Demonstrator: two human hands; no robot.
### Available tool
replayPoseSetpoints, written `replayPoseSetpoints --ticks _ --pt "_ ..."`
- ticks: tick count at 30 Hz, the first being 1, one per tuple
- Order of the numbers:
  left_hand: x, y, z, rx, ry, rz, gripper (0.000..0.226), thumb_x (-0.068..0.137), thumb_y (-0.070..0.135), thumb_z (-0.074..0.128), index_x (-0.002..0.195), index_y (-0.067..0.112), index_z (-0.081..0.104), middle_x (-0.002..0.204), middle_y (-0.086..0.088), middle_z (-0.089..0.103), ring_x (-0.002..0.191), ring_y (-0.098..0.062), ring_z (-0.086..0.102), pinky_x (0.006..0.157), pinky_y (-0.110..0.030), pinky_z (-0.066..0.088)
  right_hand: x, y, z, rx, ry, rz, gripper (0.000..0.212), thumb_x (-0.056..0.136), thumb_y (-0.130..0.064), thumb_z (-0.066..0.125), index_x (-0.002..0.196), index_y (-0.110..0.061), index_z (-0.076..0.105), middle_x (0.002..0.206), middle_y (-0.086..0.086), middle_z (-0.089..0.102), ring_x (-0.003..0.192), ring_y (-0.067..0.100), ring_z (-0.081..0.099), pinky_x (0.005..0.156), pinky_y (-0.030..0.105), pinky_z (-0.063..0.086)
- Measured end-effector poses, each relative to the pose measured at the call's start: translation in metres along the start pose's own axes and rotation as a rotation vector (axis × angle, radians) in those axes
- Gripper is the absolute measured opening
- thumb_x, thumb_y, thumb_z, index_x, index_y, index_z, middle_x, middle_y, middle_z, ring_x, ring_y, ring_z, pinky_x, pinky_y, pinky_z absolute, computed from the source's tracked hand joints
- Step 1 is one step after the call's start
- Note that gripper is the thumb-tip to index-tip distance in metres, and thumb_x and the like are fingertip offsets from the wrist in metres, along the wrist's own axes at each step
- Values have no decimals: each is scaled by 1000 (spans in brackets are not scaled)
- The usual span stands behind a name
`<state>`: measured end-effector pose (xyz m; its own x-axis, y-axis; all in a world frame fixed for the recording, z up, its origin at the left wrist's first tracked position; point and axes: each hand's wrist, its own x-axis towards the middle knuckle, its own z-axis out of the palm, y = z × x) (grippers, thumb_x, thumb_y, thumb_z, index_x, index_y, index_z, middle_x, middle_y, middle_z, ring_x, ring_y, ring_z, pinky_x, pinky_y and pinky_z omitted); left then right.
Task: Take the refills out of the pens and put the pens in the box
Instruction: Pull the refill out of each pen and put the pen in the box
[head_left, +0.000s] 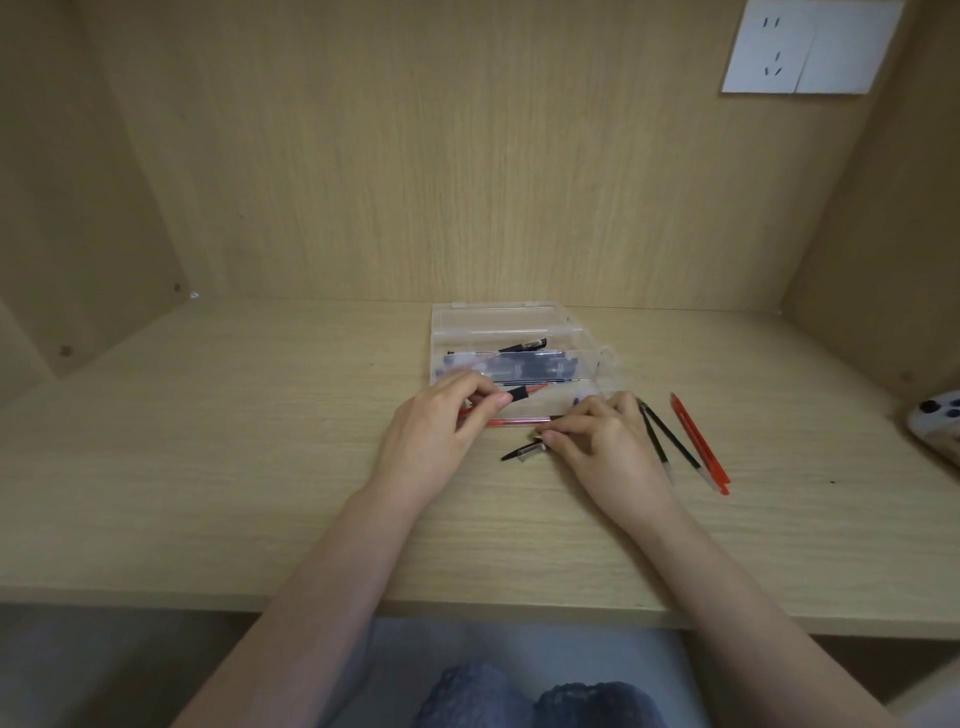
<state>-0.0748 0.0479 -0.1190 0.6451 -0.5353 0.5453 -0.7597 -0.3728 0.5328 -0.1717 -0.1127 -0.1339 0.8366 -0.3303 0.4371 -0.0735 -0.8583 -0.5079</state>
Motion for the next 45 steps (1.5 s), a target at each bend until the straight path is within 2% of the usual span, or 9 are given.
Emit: replayPoseSetpoints --ticks 6,10,13,20,24,29,34,41,45 --pt "0 2 0 -45 -41 21 9 88 43 53 83 36 57 85 18 60 77 0 54 70 -22 42 -2 -2 -9 389 52 72 21 82 -32 67 102 -36 70 92 -17 62 96 11 37 81 4 26" --pt "0 2 2 -92 -68 61 12 86 40 59 86 29 63 83 19 59 78 -2 55 72 -23 43 -1 -10 -17 625 60 73 13 79 -23 71 90 -30 75 90 -14 71 95 8 52 84 15 35" --pt "0 1 2 -123 -75 67 13 85 42 57 87 30 63 85 18 60 79 -4 57 74 -29 45 -1 -16 -20 801 39 86 12 80 -13 70 89 -19 75 86 -10 74 84 -2 63 75 9 42" --pt "0 0 0 -101 -64 37 11 87 39 57 88 30 62 83 18 58 73 -1 53 71 -28 45 6 -7 -53 1046 253 215 12 92 -20 54 93 -10 62 88 6 74 74 13 66 63 21 49" --pt "-1 2 0 -68 -72 44 14 86 41 58 88 29 64 83 19 57 71 -1 52 70 -26 43 30 0 -95 789 345 338 18 94 -26 54 93 -9 62 72 2 64 53 5 53 48 18 41" --pt "-2 2 0 -53 -73 42 14 86 43 57 88 31 63 83 21 57 72 0 52 71 -26 44 49 23 -82 313 89 532 27 92 -24 58 93 2 65 66 7 62 53 13 50 50 23 37" --pt "-1 2 -1 -53 -81 38 14 86 44 56 88 32 62 84 20 58 73 1 52 70 -25 43 47 35 -66 -10 23 548 29 90 -26 60 84 1 68 66 9 61 59 18 52 52 26 35" --pt "0 1 0 -36 10 14 15 90 41 52 90 28 60 83 20 55 69 0 48 68 -27 43 52 17 -63 26 86 275 20 94 -19 53 102 -9 68 95 4 65 87 17 57 74 28 40" --pt "0 2 0 -27 88 -36 20 93 41 45 91 25 56 78 13 57 69 -14 54 65 -34 45 67 -8 -49 38 -222 107 26 98 -26 47 109 -12 67 105 3 65 97 20 57 81 29 40"
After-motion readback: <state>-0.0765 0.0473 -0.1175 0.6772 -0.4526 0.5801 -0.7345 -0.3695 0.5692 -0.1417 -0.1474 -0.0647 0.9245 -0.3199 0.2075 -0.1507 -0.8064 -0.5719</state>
